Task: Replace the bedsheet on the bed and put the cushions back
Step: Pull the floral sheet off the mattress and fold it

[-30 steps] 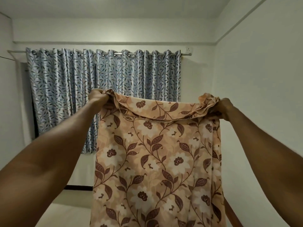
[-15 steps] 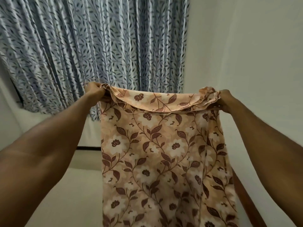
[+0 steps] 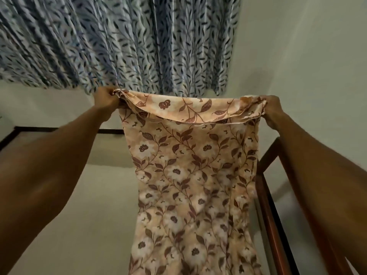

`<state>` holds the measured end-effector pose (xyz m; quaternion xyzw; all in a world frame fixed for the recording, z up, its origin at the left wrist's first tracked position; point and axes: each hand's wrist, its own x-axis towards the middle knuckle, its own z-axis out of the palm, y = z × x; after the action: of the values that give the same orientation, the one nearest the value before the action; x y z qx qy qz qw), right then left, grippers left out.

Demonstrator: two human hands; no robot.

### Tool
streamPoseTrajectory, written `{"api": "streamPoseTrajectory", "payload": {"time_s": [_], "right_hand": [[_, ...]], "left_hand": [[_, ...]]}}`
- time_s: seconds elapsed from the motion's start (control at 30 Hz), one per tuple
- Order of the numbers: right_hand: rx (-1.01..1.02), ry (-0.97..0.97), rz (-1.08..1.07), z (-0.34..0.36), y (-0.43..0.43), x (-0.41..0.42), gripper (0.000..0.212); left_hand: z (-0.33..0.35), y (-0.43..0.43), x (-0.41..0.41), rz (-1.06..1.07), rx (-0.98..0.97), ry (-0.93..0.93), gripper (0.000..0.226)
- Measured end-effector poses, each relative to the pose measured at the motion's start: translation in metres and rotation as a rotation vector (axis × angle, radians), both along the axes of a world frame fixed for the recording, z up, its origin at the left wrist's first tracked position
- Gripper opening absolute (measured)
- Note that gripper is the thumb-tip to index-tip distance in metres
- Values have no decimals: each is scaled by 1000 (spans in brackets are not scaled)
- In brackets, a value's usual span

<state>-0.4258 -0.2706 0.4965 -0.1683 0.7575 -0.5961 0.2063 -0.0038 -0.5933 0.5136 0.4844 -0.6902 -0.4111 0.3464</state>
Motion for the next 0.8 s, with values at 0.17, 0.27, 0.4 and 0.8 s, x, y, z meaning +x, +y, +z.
{"api": "streamPoseTrajectory", "payload": {"time_s": [0.17, 0.27, 0.4, 0.8], "right_hand": [[74, 47, 47, -63, 12, -11, 31], [189, 120, 128, -108, 32, -8, 29], [389, 5, 171, -181, 75, 4, 30], [498, 278, 562, -380, 268, 119, 80]], "left_hand": [[-69, 13, -5, -225, -63, -41, 28], [-111, 22, 5, -324, -108, -147, 33], [-165, 45, 23, -404, -106, -309, 37], [-353, 213, 152, -622, -35, -691, 58]]}}
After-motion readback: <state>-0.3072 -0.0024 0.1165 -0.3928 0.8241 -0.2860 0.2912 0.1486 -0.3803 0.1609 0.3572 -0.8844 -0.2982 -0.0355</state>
